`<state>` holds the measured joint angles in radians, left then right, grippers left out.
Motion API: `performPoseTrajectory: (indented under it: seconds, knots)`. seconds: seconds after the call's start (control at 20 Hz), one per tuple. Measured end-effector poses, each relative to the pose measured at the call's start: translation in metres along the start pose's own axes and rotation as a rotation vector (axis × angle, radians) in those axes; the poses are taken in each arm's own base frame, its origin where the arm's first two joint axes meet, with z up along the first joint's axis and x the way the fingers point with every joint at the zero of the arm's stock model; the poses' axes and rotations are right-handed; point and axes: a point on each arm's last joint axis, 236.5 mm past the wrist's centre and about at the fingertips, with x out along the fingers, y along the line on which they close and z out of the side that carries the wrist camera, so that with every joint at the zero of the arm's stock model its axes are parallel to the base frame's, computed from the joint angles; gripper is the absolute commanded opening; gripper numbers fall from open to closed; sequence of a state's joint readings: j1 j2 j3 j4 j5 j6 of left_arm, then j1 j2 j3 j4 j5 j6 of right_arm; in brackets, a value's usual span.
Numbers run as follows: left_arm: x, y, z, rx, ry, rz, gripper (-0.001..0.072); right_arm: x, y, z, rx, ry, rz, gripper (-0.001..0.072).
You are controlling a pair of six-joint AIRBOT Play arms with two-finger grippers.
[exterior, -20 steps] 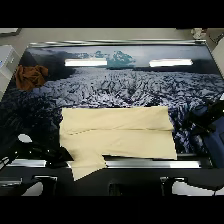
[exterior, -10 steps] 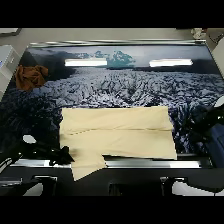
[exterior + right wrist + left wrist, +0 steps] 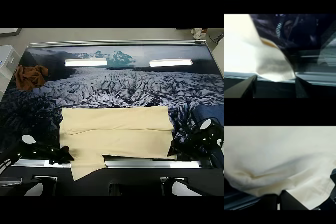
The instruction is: Fold the clothes and pants, and hang the long-sleeved shirts on hangers.
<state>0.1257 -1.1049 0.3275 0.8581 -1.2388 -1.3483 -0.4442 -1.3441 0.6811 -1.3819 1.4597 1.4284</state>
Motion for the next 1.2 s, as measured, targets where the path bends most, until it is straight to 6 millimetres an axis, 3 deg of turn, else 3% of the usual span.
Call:
performPoseTrajectory:
  seconds: [0.1, 0.2, 0.3, 0.4, 0.5, 0.8, 0.95, 1.2]
  knots:
    - [-0.002, -0.002, 0.0, 0.011, -0.006, -0.002, 0.0023, 0.004, 0.006, -0.004, -0.008, 0.012, 0.028, 0.0447]
    - [-0.004, -0.004, -0.001, 0.022, -0.012, -0.005, 0.0022, 0.006, 0.011, -0.003, -0.012, 0.009, 0.052, 0.0314]
    - [-0.005, -0.005, -0.002, 0.032, -0.013, -0.007, 0.0023, 0.005, 0.015, 0.001, -0.014, -0.009, 0.069, 0.0255]
    - [-0.006, -0.006, -0.002, 0.043, -0.016, -0.008, 0.0022, 0.004, 0.017, 0.004, -0.014, -0.021, 0.074, 0.0281]
    - [-0.008, -0.009, 0.0, 0.056, -0.021, -0.009, 0.0022, 0.003, 0.02, 0.005, -0.013, -0.027, 0.086, 0.0496]
    - [-0.023, -0.023, 0.007, 0.118, -0.033, -0.019, 0.0022, -0.02, 0.013, 0.01, -0.038, -0.037, 0.038, 0.0512]
    - [-0.028, -0.028, 0.009, 0.141, -0.035, -0.022, 0.0022, -0.035, 0.002, 0.009, -0.02, -0.022, -0.018, 0.0566]
    - [-0.031, -0.03, 0.01, 0.16, -0.034, -0.024, 0.0022, -0.024, -0.006, 0.011, 0.018, 0.027, -0.037, 0.0548]
